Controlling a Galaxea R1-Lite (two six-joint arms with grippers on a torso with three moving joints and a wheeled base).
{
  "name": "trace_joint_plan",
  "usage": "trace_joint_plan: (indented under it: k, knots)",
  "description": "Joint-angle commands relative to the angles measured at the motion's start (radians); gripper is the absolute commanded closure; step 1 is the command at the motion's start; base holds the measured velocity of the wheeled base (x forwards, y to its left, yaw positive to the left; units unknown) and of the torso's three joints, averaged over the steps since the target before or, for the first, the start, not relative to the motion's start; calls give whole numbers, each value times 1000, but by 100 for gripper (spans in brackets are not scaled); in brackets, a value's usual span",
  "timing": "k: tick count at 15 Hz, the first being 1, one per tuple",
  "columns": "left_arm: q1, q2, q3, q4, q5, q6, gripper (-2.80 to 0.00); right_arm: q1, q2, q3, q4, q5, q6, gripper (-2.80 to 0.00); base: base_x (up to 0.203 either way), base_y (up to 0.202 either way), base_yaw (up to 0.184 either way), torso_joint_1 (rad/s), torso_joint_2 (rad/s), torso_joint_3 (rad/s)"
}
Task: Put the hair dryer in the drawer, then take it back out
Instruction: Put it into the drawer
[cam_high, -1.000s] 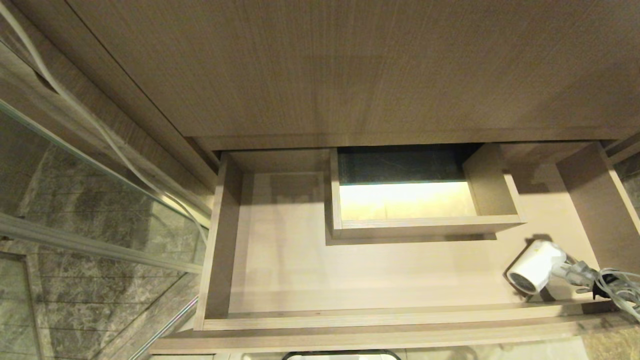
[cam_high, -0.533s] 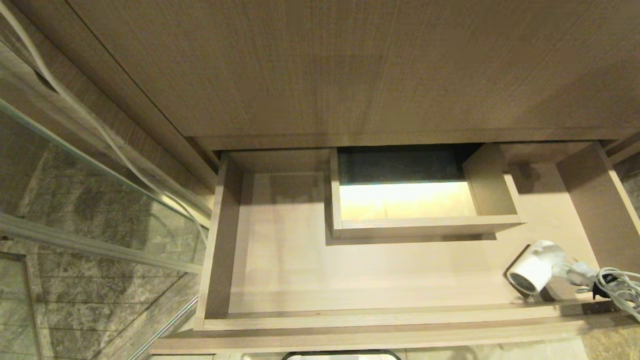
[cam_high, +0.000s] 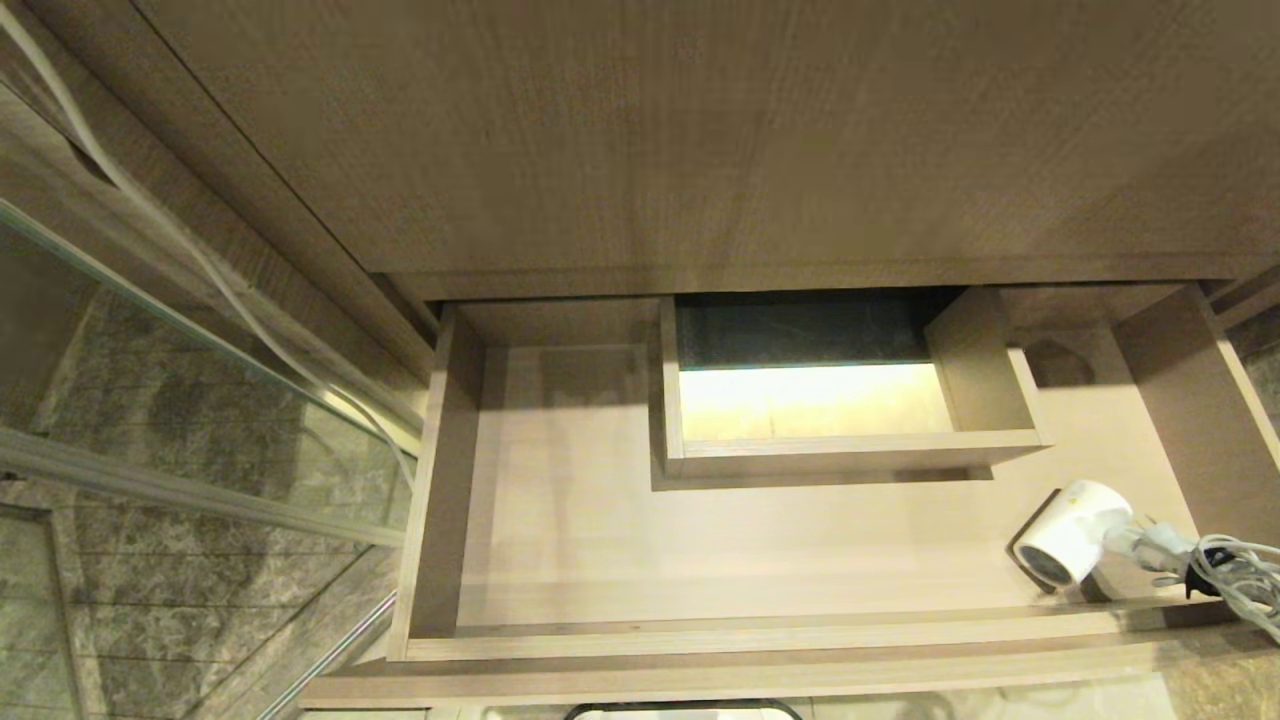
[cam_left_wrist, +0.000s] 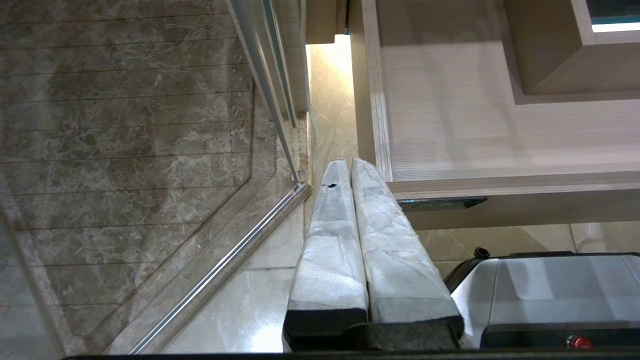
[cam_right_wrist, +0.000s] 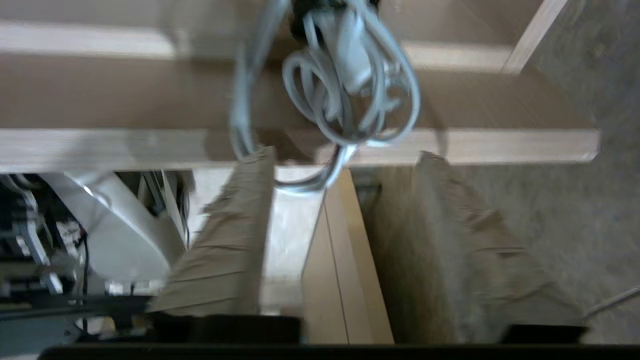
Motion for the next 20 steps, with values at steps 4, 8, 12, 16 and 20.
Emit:
trace_joint_plan:
  k: [4, 8, 12, 16, 20]
  knots:
    - [1, 1, 0, -1, 0, 0, 0, 4, 156, -34, -13, -14, -4, -280, 0, 0, 0, 0, 0, 0]
    - [1, 1, 0, -1, 0, 0, 0, 2, 237, -102, -19, -12, 0, -280, 0, 0, 0, 0, 0, 0]
    - [-1, 1, 0, -1, 0, 0, 0, 4, 277, -112, -59, -10, 2, -280, 0, 0, 0, 0, 0, 0]
    - [1, 1, 0, -1, 0, 1, 0, 6, 298, -119, -57, -8, 5, -280, 0, 0, 0, 0, 0, 0]
    - [1, 1, 0, -1, 0, 0, 0, 8, 313, -131, -58, -7, 5, 0, 0, 0, 0, 0, 0, 0]
